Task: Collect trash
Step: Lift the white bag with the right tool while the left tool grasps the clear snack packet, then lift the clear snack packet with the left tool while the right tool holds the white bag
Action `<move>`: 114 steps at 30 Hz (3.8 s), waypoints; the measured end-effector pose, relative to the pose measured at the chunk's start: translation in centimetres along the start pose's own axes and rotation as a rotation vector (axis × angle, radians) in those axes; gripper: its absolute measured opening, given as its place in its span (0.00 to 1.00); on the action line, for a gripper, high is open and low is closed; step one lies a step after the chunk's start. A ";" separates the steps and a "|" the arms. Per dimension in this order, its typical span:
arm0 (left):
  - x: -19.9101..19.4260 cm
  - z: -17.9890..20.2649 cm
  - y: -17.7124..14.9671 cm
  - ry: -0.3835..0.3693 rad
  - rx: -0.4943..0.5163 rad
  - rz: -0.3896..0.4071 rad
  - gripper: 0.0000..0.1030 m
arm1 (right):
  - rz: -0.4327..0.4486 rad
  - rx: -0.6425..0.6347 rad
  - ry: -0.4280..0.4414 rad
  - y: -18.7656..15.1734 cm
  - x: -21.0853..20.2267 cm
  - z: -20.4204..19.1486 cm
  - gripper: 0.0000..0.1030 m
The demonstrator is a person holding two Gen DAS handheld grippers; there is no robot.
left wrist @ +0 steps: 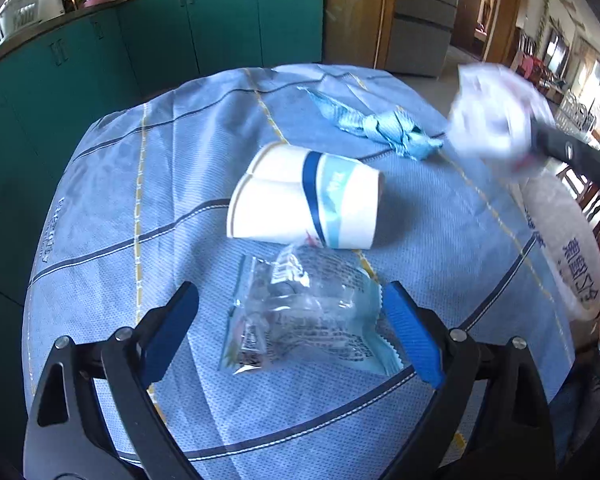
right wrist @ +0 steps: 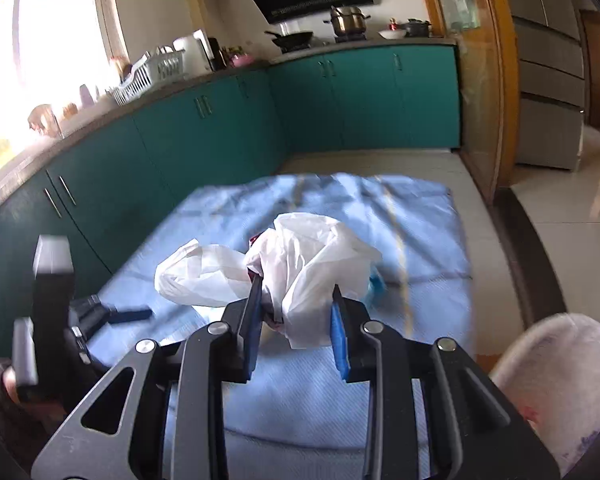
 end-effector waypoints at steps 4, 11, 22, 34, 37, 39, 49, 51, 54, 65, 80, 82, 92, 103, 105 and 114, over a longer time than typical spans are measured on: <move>0.9 0.4 -0.3 0.019 0.012 -0.031 0.91 | -0.138 0.027 -0.022 -3.8 0.8 2.5 0.30; 1.3 0.2 -0.6 0.036 -0.009 -0.052 0.91 | -0.177 -0.004 -0.045 -5.8 0.9 2.5 0.66; 1.9 0.9 -0.8 0.046 0.019 -0.070 0.91 | -0.185 -0.032 -0.126 -5.5 2.5 1.8 0.75; 1.1 0.8 -0.6 0.032 0.014 -0.044 0.91 | -0.206 -0.062 -0.149 -6.4 3.9 1.1 0.75; 0.8 0.7 -0.5 0.030 0.008 -0.036 0.91 | -0.203 -0.065 -0.149 -6.5 4.0 1.0 0.74; 0.8 0.7 -0.5 0.028 0.003 -0.033 0.91 | -0.200 -0.072 -0.146 -6.5 4.0 0.8 0.69; 0.8 0.6 -0.5 0.034 0.000 -0.033 0.91 | -0.194 -0.083 -0.141 -6.6 3.9 0.6 0.47; 0.9 0.8 -0.5 0.046 0.006 -0.038 0.91 | -0.198 -0.081 -0.141 -6.6 3.9 0.6 0.47; 1.0 1.0 -0.5 0.058 0.017 -0.035 0.91 | -0.204 -0.078 -0.139 -6.6 3.9 0.7 0.47; 0.5 0.9 -0.5 0.045 0.008 -0.012 0.68 | -0.203 -0.079 -0.140 -6.6 3.9 0.7 0.47; -1.3 0.9 -0.3 0.059 0.012 0.056 0.63 | -0.176 -0.071 -0.136 -6.5 3.6 0.7 0.47; -1.8 1.0 -0.4 0.058 0.015 0.076 0.63 | -0.168 -0.068 -0.135 -6.5 3.5 0.7 0.47; -3.1 1.6 -0.3 0.043 0.036 0.132 0.63 | -0.168 -0.072 -0.134 -6.6 3.6 0.5 0.47; -5.4 -0.9 -0.8 0.037 -0.050 0.216 0.63 | -0.136 -0.037 -0.140 -6.2 3.0 1.0 0.47; -6.1 -1.4 -0.7 0.037 -0.068 0.255 0.63 | -0.127 -0.029 -0.139 -6.0 2.8 1.2 0.47; -6.7 -0.5 -0.1 0.078 -0.058 0.322 0.63 | -0.095 -0.031 -0.138 -5.6 2.0 1.0 0.47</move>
Point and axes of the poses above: each gripper's, at about its wrist camera, not at the fingertips, and x roughly the way its jaws point, z to its right, y to its top, the point moved 1 cm from there along x, roughly the way its jaws point, and after that the axes turned 6 degrees about -y, right-handed, at the moved point
